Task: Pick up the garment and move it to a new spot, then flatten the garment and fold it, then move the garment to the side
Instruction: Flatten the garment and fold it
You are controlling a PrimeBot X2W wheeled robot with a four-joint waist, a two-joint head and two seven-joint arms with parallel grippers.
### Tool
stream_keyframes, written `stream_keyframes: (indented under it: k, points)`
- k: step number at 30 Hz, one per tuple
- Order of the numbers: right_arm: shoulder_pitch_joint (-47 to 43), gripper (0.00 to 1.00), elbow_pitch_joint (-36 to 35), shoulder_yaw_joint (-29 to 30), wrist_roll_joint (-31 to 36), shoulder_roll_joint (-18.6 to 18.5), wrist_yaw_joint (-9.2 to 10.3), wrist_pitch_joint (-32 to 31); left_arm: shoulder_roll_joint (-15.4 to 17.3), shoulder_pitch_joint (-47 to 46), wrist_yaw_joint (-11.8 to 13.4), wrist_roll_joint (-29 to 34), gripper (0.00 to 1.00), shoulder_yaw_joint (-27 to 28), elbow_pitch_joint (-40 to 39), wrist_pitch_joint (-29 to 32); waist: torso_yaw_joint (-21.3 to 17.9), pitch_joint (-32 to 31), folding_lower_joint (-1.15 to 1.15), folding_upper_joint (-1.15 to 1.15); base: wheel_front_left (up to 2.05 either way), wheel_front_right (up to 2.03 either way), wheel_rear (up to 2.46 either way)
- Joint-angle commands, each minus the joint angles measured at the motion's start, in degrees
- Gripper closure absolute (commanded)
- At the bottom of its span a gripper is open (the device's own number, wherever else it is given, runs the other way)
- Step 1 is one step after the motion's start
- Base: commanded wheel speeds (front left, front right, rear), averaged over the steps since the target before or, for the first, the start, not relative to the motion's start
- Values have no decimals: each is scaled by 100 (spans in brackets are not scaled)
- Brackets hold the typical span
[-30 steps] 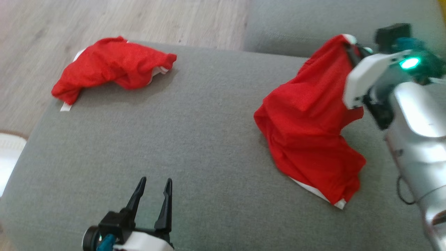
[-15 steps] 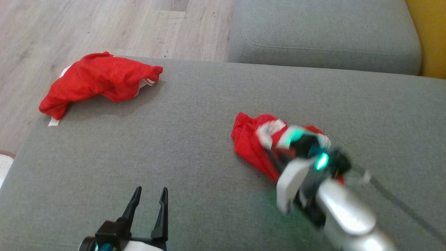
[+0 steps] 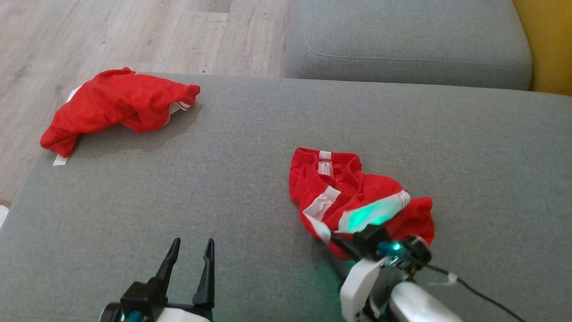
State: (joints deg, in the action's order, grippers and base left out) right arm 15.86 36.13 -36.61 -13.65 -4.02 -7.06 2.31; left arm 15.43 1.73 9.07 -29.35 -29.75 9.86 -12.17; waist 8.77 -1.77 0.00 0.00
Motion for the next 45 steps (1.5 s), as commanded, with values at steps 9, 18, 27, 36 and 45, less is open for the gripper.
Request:
stream_keyframes:
  k: [9,18,27,36,45]
  points:
    - [45,0,-635,-89,-188,113,-43,297,77,-228,48,-73,0,183,-164,-47,-129,-78,0,0,0,0,0]
    - [-306,0,-1084,1405,353,113,-43,449,99,-177,95,-101,0,199,-198,-75,-253,-141,0,0,0,0,0]
    - [-1193,0,-1385,2727,992,113,-43,-25,125,-152,117,-132,0,203,-242,-97,-282,-67,0,0,0,0,0]
    - [-875,0,-899,2584,996,114,-43,-103,151,-234,124,-125,0,178,-251,-88,-229,65,0,0,0,0,0]
    - [-284,0,-215,2210,853,114,-43,-34,161,-290,130,-130,0,149,-225,-76,-110,148,0,0,0,0,0]
